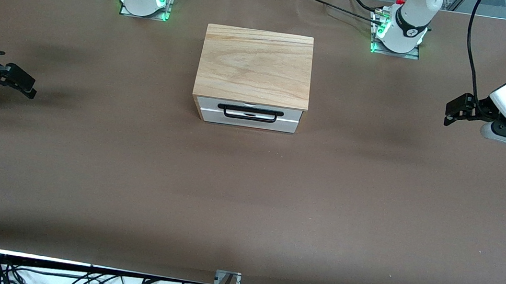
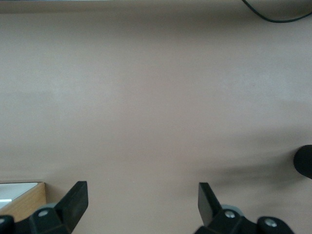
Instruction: Pull top drawer with both arms simultaneously
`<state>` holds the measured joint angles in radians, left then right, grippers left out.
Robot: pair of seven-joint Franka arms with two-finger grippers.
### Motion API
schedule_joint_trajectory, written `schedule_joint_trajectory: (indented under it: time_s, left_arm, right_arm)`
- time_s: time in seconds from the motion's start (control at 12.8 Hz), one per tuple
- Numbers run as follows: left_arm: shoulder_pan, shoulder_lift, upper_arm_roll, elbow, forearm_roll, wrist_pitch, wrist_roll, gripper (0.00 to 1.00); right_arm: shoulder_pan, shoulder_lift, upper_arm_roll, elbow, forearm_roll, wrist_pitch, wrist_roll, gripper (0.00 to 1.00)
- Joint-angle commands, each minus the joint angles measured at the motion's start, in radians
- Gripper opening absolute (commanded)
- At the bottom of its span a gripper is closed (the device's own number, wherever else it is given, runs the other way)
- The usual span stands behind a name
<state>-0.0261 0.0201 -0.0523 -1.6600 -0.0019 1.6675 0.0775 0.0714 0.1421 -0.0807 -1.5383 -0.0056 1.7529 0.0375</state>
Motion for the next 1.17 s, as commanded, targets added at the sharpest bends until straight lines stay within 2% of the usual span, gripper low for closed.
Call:
schedule_joint_trajectory:
  time_s: [0.0,0.23,0.31,0.39,0.62,0.78,0.94,1.09]
  left_arm:
    - [0.002,0.001,-0.004,0.002,-0.018,-0.011,-0.007,1.00]
    - [-0.014,0.061,-0.009,0.002,-0.035,-0.023,0.001,1.00]
    - [-0.017,0.095,-0.014,0.002,-0.077,-0.023,0.002,1.00]
    - [-0.018,0.131,-0.014,0.002,-0.151,-0.023,0.002,1.00]
    - [-0.038,0.256,-0.017,0.003,-0.358,-0.017,0.005,1.00]
    - [-0.049,0.355,-0.026,0.008,-0.536,-0.012,0.005,1.00]
    - [-0.069,0.417,-0.037,0.012,-0.697,0.041,0.005,1.00]
    - [-0.122,0.461,-0.047,0.012,-0.782,0.121,0.007,1.00]
  right_arm:
    - [-0.002,0.051,0.010,-0.003,0.004,-0.009,0.002,1.00]
    - [-0.001,0.077,0.013,-0.009,0.041,-0.042,0.004,1.00]
    - [-0.002,0.089,0.013,-0.009,0.053,-0.050,0.004,1.00]
    - [-0.002,0.108,0.013,-0.011,0.112,-0.061,0.002,1.00]
    - [-0.054,0.187,0.010,-0.014,0.454,-0.119,-0.069,1.00]
    - [-0.088,0.255,0.010,-0.040,0.644,-0.131,-0.294,1.00]
    - [-0.113,0.309,0.010,-0.098,0.856,-0.131,-0.437,1.00]
    - [-0.111,0.342,0.012,-0.149,0.993,-0.133,-0.539,1.00]
